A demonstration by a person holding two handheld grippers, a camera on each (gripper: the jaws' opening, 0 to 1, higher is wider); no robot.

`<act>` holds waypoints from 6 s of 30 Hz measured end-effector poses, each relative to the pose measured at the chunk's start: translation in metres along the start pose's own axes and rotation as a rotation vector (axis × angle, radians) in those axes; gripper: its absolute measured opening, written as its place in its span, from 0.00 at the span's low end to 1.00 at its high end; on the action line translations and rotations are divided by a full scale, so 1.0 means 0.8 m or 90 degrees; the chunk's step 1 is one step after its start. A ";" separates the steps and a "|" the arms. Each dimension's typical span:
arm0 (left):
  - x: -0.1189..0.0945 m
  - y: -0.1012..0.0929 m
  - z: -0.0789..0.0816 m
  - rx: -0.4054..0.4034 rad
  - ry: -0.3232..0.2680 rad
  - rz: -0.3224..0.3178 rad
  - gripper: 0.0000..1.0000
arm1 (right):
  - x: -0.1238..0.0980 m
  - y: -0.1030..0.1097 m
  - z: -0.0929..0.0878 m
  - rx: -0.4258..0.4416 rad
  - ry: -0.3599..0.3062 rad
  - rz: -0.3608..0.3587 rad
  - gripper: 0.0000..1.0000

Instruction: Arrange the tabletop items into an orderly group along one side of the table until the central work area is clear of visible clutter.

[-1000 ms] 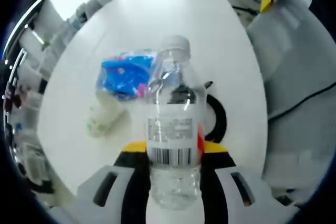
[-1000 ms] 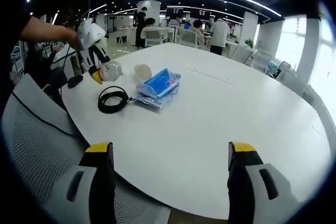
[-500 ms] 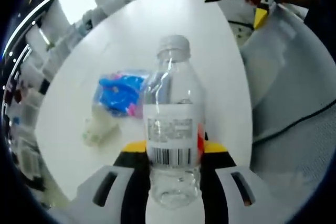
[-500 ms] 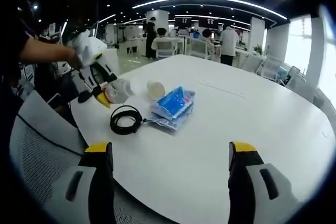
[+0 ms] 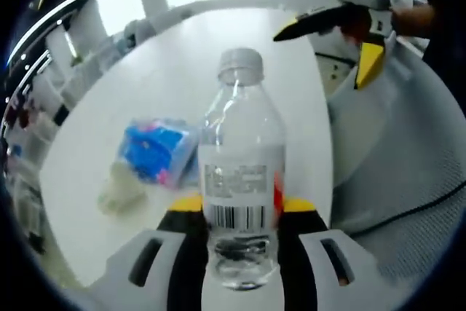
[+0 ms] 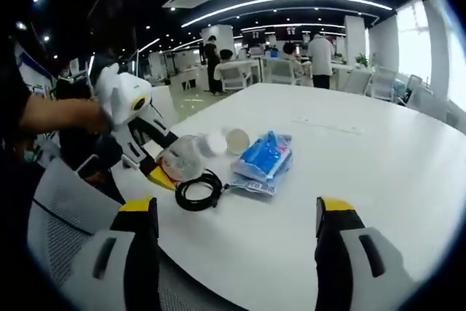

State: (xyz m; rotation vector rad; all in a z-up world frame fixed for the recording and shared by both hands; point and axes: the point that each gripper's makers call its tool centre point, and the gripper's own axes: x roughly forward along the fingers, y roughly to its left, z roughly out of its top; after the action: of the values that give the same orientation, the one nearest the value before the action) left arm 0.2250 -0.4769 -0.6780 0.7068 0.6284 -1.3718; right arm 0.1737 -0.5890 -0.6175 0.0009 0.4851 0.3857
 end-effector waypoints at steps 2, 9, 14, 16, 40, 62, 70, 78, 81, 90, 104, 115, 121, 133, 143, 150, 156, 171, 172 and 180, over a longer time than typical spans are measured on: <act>0.003 -0.005 0.005 -0.005 -0.010 -0.001 0.33 | 0.002 0.000 0.000 0.005 -0.001 -0.002 0.89; 0.014 -0.017 0.021 -0.024 -0.043 0.008 0.33 | 0.013 0.009 0.007 0.052 -0.013 0.006 0.86; 0.022 -0.027 0.031 -0.041 -0.065 0.016 0.33 | 0.021 0.017 0.010 0.103 -0.026 0.015 0.82; 0.025 -0.028 0.034 -0.047 -0.073 0.019 0.33 | 0.023 0.018 0.011 0.119 -0.031 0.016 0.79; 0.065 -0.057 0.049 -0.064 -0.124 -0.019 0.35 | 0.034 0.027 -0.002 0.249 -0.022 0.051 0.35; 0.097 -0.070 0.026 -0.053 -0.108 -0.059 0.36 | 0.031 0.049 -0.007 0.132 -0.001 0.067 0.26; 0.098 -0.071 0.017 -0.033 -0.116 -0.071 0.39 | 0.030 0.062 -0.016 0.060 0.016 0.091 0.24; 0.092 -0.068 0.006 0.014 -0.108 -0.114 0.41 | 0.031 0.079 -0.032 -0.006 0.052 0.111 0.24; 0.091 -0.067 0.004 0.022 -0.105 -0.115 0.41 | 0.029 0.077 -0.031 -0.044 0.054 0.106 0.32; 0.087 -0.067 -0.013 0.042 -0.080 -0.099 0.43 | 0.019 0.065 -0.035 -0.102 0.064 0.093 0.62; 0.043 -0.038 -0.027 0.013 -0.102 -0.064 0.50 | 0.008 0.045 -0.025 -0.098 0.046 0.073 0.89; 0.013 0.029 -0.020 -0.008 -0.125 0.023 0.52 | 0.006 0.044 -0.030 -0.097 0.037 0.072 1.00; 0.007 0.065 -0.019 -0.019 -0.122 0.070 0.54 | 0.001 0.044 -0.028 -0.130 0.042 0.063 1.00; 0.009 0.117 -0.022 -0.057 -0.105 0.143 0.63 | -0.031 0.017 -0.024 -0.180 0.052 0.015 1.00; 0.010 0.163 -0.024 -0.151 -0.109 0.219 0.63 | -0.060 -0.017 -0.017 -0.093 0.001 -0.056 1.00; 0.006 0.190 -0.022 -0.191 -0.128 0.265 0.53 | -0.067 -0.031 -0.022 -0.052 -0.033 -0.088 1.00; 0.010 0.207 -0.023 -0.202 -0.123 0.296 0.48 | -0.068 -0.026 -0.015 -0.111 -0.059 -0.097 1.00; 0.028 0.228 -0.029 -0.188 -0.081 0.343 0.28 | -0.065 -0.022 -0.015 -0.146 -0.061 -0.087 0.95; 0.029 0.229 -0.030 -0.190 -0.080 0.343 0.28 | -0.065 -0.023 -0.016 -0.145 -0.058 -0.088 0.95; 0.041 0.251 -0.030 -0.191 -0.063 0.369 0.28 | -0.065 -0.028 -0.020 -0.147 -0.046 -0.100 0.91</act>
State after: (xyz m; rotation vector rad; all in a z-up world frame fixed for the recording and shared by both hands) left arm 0.4285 -0.4677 -0.7017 0.5172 0.4849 -0.7518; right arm 0.1323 -0.6301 -0.6100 -0.2445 0.3637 0.2842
